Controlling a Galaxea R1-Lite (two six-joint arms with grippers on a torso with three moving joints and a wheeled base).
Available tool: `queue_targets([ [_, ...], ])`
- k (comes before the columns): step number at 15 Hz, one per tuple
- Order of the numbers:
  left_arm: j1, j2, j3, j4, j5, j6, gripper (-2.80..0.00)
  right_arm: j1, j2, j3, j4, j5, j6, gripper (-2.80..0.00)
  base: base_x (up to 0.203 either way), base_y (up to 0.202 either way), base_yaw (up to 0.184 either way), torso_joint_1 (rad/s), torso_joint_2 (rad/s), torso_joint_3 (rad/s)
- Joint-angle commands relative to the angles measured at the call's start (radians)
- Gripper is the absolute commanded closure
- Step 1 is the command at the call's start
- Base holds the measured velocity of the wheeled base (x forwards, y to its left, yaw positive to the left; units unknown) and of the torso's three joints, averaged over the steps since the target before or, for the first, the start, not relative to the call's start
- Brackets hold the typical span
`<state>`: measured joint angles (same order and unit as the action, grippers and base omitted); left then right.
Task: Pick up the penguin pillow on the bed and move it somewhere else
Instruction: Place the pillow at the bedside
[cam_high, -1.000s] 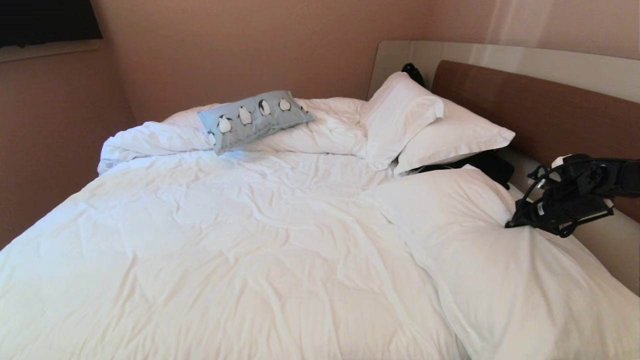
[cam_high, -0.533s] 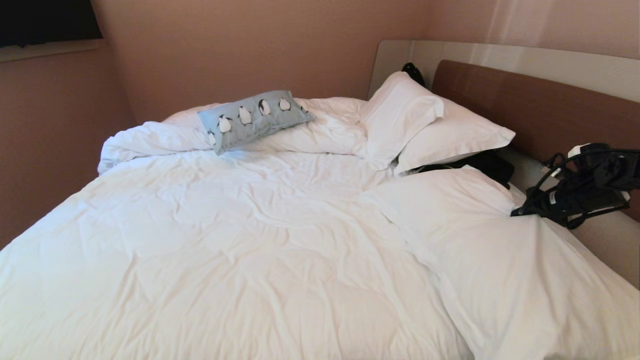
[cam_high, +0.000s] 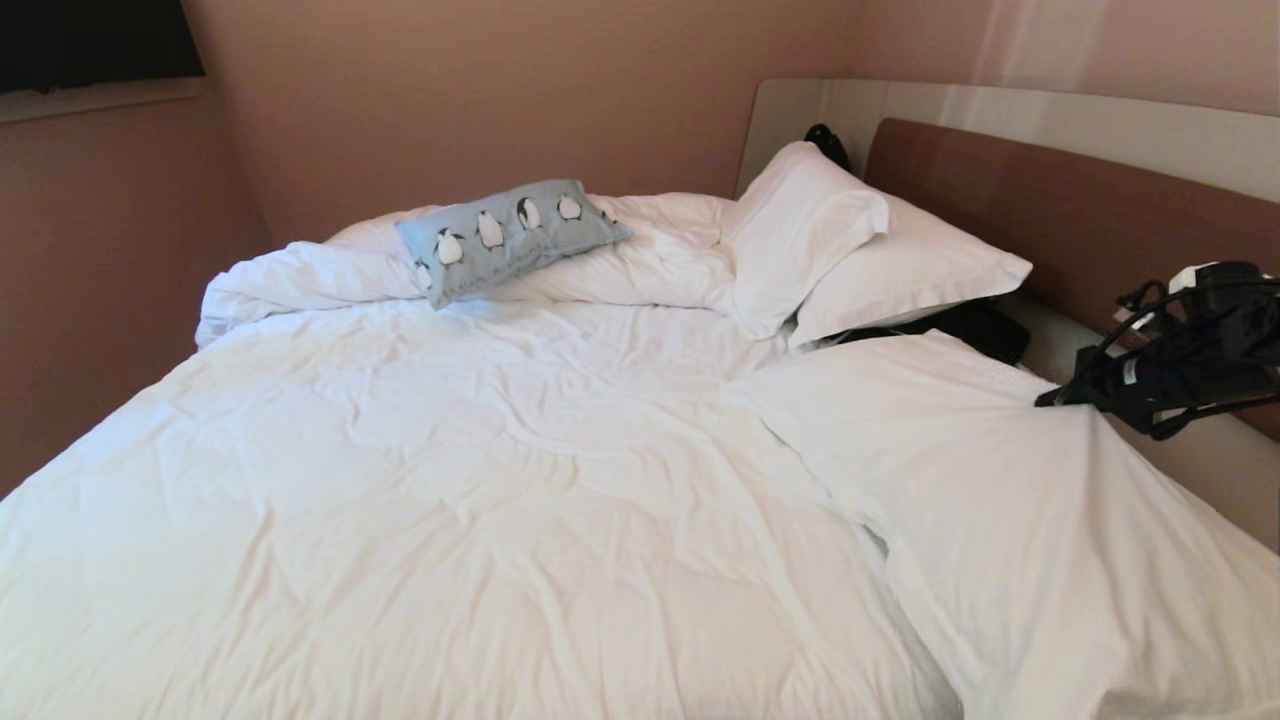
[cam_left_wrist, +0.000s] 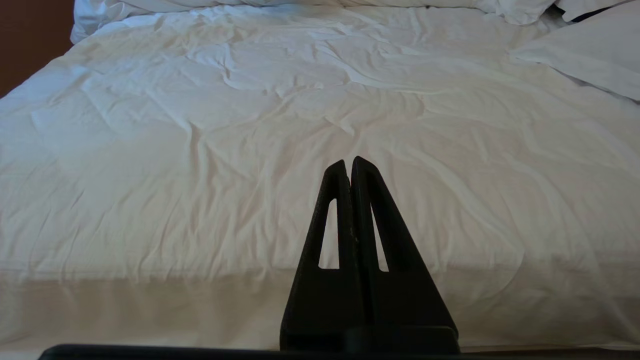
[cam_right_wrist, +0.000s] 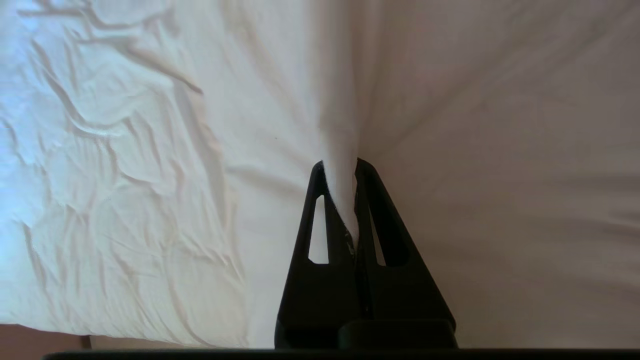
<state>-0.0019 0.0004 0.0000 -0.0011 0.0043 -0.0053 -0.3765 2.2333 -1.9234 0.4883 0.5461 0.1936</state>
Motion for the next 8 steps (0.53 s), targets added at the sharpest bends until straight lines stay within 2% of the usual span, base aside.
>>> queue_targets([
  [1, 0.0, 0.001, 0.0, 0.0, 0.0, -0.001, 0.0, -0.018, -0.025, 0.0, -0.029, 0.026, 0.038, 0.0, 0.0, 0.0, 0.0, 0.0, 0.0, 0.0],
  [5, 0.0, 0.001, 0.0, 0.0, 0.0, -0.001, 0.0, -0.047, -0.037, 0.0, -0.081, 0.037, 0.09, 0.0, 0.0, 0.0, 0.0, 0.0, 0.0, 0.0],
  [8, 0.0, 0.0, 0.0, 0.0, 0.0, -0.001, 0.0, -0.069, -0.049, 0.0, -0.094, 0.083, 0.113, 0.0, 0.0, 0.0, 0.0, 0.0, 0.0, 0.0],
])
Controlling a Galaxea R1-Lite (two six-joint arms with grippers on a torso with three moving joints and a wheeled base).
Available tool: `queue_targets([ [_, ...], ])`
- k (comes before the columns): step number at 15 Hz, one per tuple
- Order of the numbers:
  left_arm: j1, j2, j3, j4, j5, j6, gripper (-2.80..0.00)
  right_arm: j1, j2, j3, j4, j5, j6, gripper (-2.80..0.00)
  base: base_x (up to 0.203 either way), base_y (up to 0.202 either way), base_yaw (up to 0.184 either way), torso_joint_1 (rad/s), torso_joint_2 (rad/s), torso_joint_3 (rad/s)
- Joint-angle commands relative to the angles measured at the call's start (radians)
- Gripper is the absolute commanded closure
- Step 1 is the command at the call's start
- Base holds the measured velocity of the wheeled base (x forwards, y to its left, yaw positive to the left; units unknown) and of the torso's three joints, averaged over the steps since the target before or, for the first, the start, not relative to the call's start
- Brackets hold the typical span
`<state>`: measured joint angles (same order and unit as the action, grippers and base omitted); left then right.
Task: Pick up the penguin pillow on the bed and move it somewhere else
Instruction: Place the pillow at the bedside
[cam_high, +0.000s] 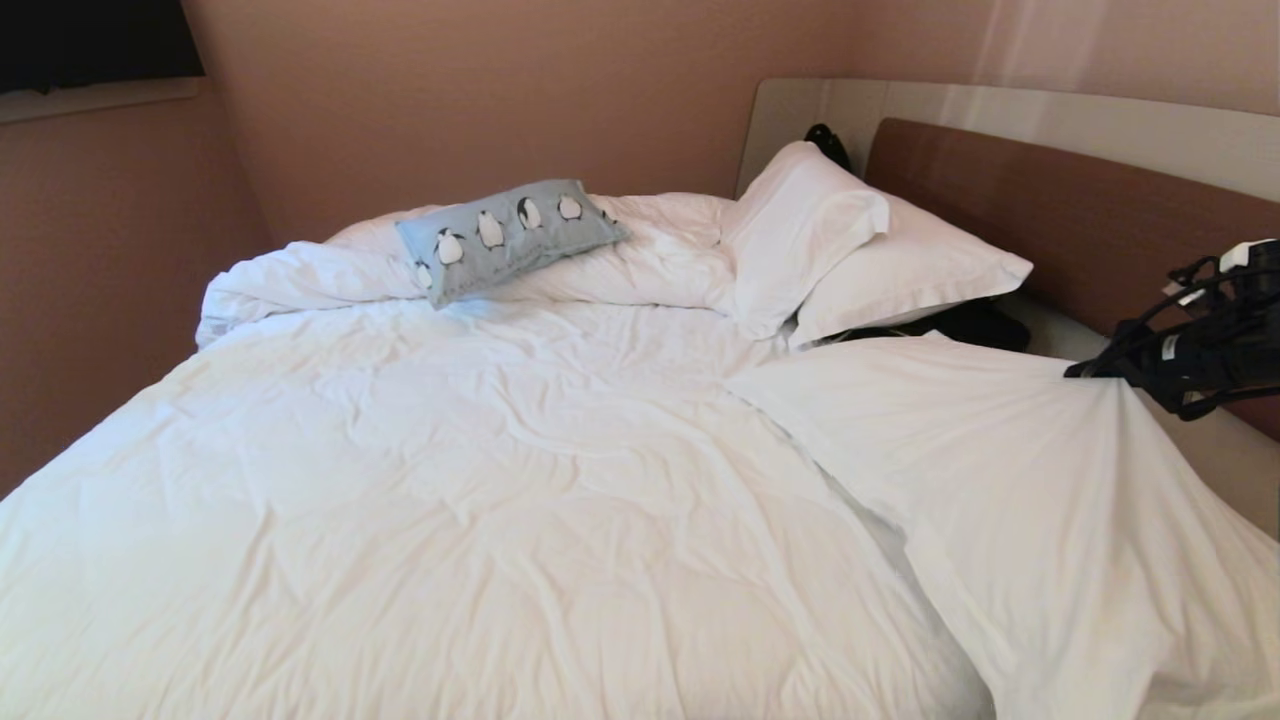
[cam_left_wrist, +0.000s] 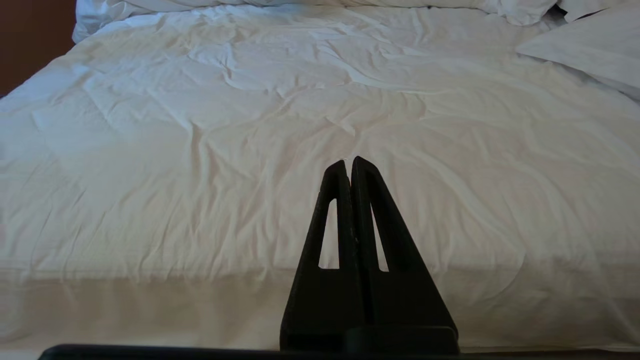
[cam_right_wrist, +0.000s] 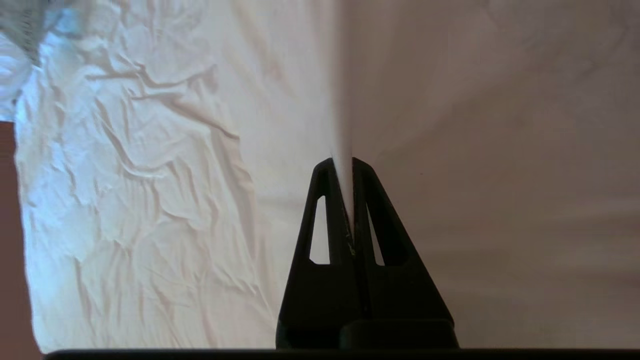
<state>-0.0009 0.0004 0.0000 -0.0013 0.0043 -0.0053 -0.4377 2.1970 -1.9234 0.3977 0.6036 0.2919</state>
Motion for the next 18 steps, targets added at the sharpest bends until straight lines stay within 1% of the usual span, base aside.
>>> queue_targets([
  [1, -0.001, 0.001, 0.0, 0.0, 0.0, -0.001, 0.0, -0.013, -0.017, 0.0, -0.009, 0.037, 0.021, 0.0, 0.0, 0.0, 0.0, 0.0, 0.0, 0.0],
  [4, -0.001, 0.001, 0.0, 0.0, 0.0, -0.001, 0.0, -0.019, -0.022, 0.0, -0.013, 0.041, 0.023, 0.0, 0.0, 0.0, 0.0, 0.0, 0.0, 0.0],
  [7, -0.001, 0.0, 0.0, 0.0, 0.0, -0.001, 0.0, -0.034, -0.04, 0.0, -0.034, 0.041, 0.05, 0.0, 0.0, 0.0, 0.0, 0.0, 0.0, 0.0],
  [10, -0.001, 0.0, 0.0, 0.0, 0.0, -0.001, 0.0, -0.066, -0.052, 0.0, -0.107, 0.042, 0.136, 0.0, 0.0, 0.0, 0.0, 0.0, 0.0, 0.0],
  [12, -0.001, 0.0, 0.0, 0.0, 0.0, -0.001, 0.0, -0.08, -0.055, 0.0, -0.145, 0.042, 0.177, 0.0, 0.0, 0.0, 0.0, 0.0, 0.0, 0.0],
  [14, -0.001, 0.001, 0.0, 0.0, 0.0, -0.001, 0.0, -0.091, -0.057, 0.001, -0.167, 0.043, 0.201, 0.0, 0.0, 0.0, 0.0, 0.0, 0.0, 0.0],
  [18, -0.001, 0.0, 0.0, 0.0, 0.0, -0.001, 0.0, -0.12, -0.067, 0.001, -0.215, 0.081, 0.258, 0.0, 0.0, 0.0, 0.0, 0.0, 0.0, 0.0],
])
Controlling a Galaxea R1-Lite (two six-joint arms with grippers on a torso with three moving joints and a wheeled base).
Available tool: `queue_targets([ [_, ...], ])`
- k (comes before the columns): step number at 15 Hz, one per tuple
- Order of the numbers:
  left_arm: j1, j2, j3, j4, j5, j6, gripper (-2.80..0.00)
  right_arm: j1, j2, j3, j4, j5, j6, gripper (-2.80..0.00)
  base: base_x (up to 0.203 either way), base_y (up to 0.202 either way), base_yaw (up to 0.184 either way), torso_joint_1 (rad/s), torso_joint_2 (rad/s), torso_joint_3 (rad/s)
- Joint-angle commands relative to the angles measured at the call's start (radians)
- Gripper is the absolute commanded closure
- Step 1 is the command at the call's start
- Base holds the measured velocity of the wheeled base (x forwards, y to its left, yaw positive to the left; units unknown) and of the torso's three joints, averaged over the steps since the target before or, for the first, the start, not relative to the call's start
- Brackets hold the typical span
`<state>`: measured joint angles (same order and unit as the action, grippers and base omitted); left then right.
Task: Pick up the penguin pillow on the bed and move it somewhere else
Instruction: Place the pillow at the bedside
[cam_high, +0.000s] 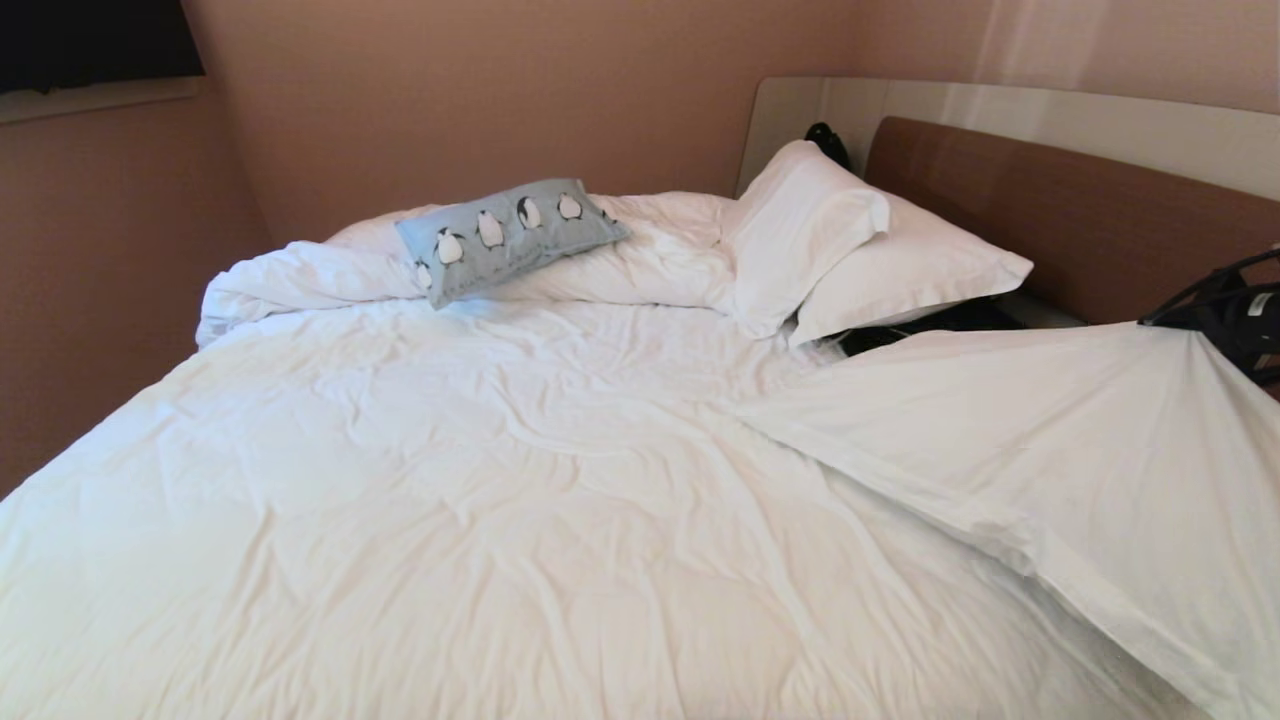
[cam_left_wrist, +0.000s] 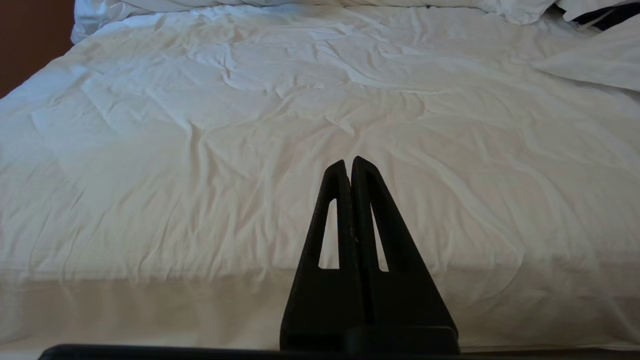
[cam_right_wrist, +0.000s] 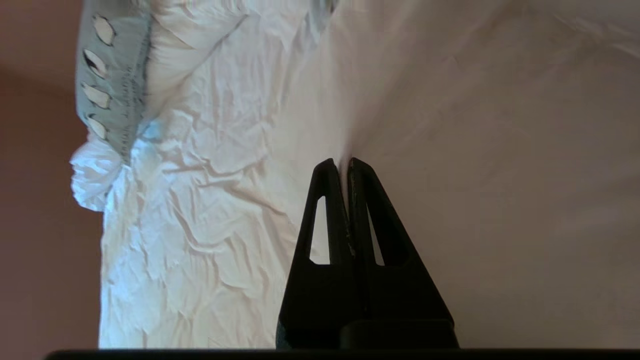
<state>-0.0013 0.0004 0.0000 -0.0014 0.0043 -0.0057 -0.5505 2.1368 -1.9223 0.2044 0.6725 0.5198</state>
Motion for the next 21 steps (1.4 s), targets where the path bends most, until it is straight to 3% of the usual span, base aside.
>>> queue_targets([
  [1, 0.0, 0.0, 0.0, 0.0, 0.0, 0.0, 0.0, -0.01, -0.004, -0.001, -0.037, 0.013, 0.039, 0.0, 0.0, 0.0, 0.0, 0.0, 0.0, 0.0],
  [5, 0.0, 0.0, 0.0, 0.0, 0.0, 0.0, 0.0, -0.017, 0.05, 0.0, -0.057, 0.011, 0.025, 0.0, 0.0, 0.0, 0.0, 0.0, 0.0, 0.0],
  [12, 0.0, 0.001, 0.0, 0.0, 0.0, 0.0, 0.0, -0.014, 0.057, 0.06, -0.049, 0.007, -0.143, 0.0, 0.0, 0.0, 0.0, 0.0, 0.0, 0.0],
  [17, 0.0, 0.0, 0.0, 0.0, 0.0, 0.0, 0.0, -0.003, 0.061, 0.071, -0.044, 0.004, -0.152, 0.0, 0.0, 0.0, 0.0, 0.0, 0.0, 0.0],
  [18, 0.0, 0.001, 0.0, 0.0, 0.0, 0.0, 0.0, -0.002, 0.055, 0.071, -0.04, 0.004, -0.153, -2.8, 0.0, 0.0, 0.0, 0.0, 0.0, 0.0],
  [21, 0.0, 0.0, 0.0, 0.0, 0.0, 0.0, 0.0, 0.001, 0.012, 0.097, -0.038, 0.005, -0.16, -2.8, 0.0, 0.0, 0.0, 0.0, 0.0, 0.0],
])
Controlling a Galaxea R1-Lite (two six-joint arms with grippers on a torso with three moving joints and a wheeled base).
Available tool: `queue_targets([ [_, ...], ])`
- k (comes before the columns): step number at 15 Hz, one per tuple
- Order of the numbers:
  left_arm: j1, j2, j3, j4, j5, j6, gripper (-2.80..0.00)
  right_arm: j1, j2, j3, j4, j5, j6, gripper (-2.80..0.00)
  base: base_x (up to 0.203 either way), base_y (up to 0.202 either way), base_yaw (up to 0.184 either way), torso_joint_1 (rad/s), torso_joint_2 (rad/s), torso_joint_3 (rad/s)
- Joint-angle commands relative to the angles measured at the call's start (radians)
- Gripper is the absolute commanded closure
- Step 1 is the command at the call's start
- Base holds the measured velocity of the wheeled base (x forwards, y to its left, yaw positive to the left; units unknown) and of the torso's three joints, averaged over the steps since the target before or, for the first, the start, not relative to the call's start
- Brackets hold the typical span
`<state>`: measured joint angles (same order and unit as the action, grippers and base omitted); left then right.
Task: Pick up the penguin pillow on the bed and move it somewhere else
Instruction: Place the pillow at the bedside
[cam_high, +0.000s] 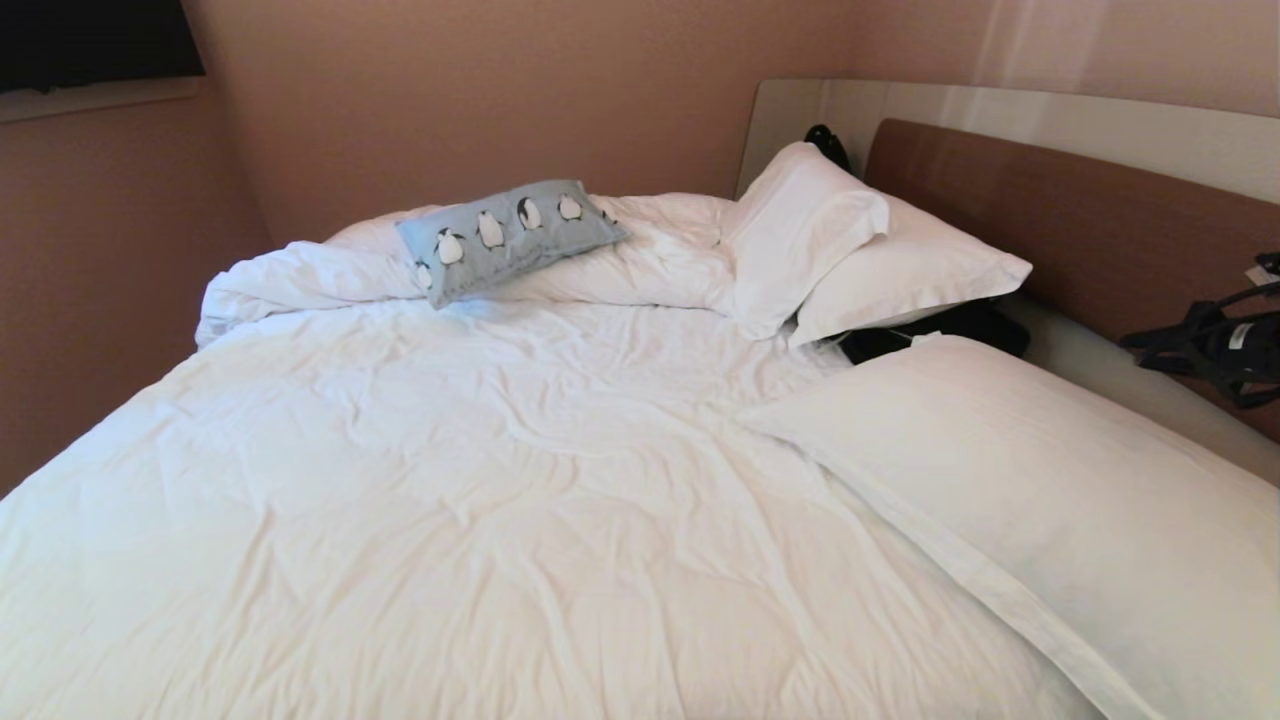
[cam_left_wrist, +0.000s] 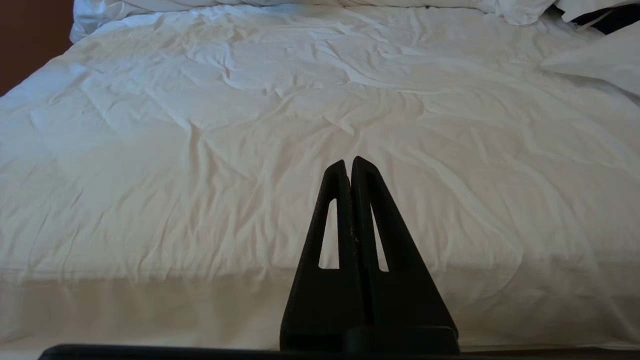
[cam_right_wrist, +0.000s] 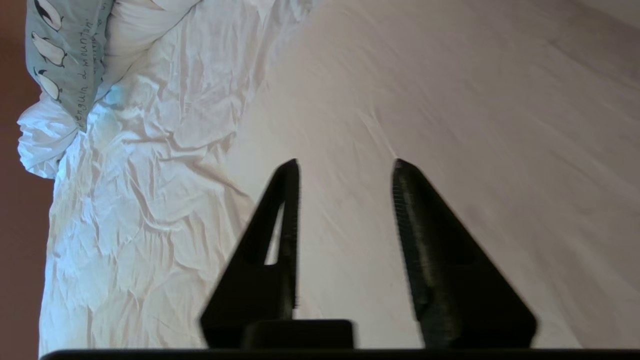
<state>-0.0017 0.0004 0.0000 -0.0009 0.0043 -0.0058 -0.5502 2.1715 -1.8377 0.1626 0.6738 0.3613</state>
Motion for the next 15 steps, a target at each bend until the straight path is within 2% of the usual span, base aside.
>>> queue_targets([
  [1, 0.0, 0.001, 0.0, -0.001, 0.0, 0.0, 0.0, 0.006, -0.042, 0.029, 0.003, 0.005, -0.018, -2.8, 0.0, 0.0, 0.0, 0.0, 0.0, 0.0],
  [4, 0.0, 0.001, 0.0, -0.001, 0.0, 0.0, 0.0, 0.066, -0.104, 0.107, 0.005, 0.0, -0.076, -2.8, 0.0, 0.0, 0.0, 0.0, 0.0, 0.0],
  [6, 0.0, 0.0, 0.0, -0.001, 0.0, 0.0, 0.0, 0.122, -0.114, 0.153, 0.013, -0.023, -0.147, -2.8, 0.0, 0.0, 0.0, 0.0, 0.0, 0.0],
  [10, 0.0, 0.0, 0.0, -0.001, 0.0, 0.0, 0.0, 0.244, -0.072, 0.194, 0.033, -0.294, -0.277, -2.8, 0.0, 0.0, 0.0, 0.0, 0.0, 0.0],
  [11, 0.0, 0.001, 0.0, -0.001, 0.0, 0.0, 0.0, 0.257, -0.061, 0.193, 0.031, -0.316, -0.283, -2.8, 0.0, 0.0, 0.0, 0.0, 0.0, 0.0],
  [15, 0.0, 0.0, 0.0, -0.001, 0.0, 0.0, 0.0, 0.257, -0.028, 0.132, 0.027, -0.321, -0.279, -2.8, 0.0, 0.0, 0.0, 0.0, 0.0, 0.0],
])
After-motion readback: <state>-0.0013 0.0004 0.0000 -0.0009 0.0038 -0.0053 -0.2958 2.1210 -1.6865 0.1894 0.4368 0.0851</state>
